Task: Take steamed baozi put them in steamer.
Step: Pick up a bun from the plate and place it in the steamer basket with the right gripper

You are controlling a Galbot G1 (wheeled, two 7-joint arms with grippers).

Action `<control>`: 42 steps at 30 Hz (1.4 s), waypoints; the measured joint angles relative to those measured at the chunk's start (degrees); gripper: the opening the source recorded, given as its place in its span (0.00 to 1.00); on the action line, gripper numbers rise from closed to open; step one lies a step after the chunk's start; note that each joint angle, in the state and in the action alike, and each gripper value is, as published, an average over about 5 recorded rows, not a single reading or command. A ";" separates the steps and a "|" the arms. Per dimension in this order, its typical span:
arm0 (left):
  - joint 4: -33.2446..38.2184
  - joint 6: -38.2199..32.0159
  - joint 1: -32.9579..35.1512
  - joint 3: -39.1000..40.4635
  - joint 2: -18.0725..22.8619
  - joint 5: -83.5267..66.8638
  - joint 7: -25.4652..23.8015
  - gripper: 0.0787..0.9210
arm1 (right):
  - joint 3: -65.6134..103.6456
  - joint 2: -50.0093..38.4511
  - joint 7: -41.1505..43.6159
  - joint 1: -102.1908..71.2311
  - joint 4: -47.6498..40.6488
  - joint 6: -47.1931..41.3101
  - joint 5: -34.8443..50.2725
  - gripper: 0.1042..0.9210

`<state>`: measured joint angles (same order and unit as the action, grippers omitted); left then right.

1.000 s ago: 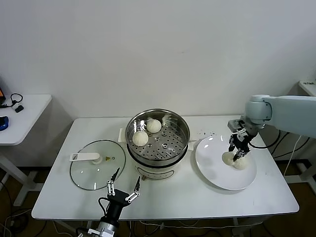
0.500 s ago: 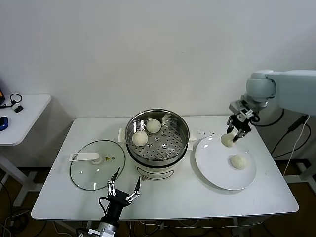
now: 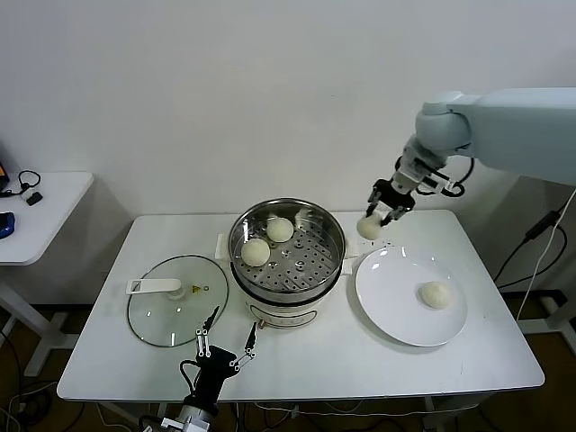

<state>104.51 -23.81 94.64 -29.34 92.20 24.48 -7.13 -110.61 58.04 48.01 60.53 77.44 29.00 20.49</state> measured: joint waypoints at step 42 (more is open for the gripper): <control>0.36 -0.17 -0.01 -0.42 0.00 -0.47 0.00 0.88 | 5.94 19.52 -7.25 -13.60 -6.80 10.83 -6.96 0.40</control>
<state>104.88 -23.98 94.63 -29.76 92.20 24.01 -7.13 -104.67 77.56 40.77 46.94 70.64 39.83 13.53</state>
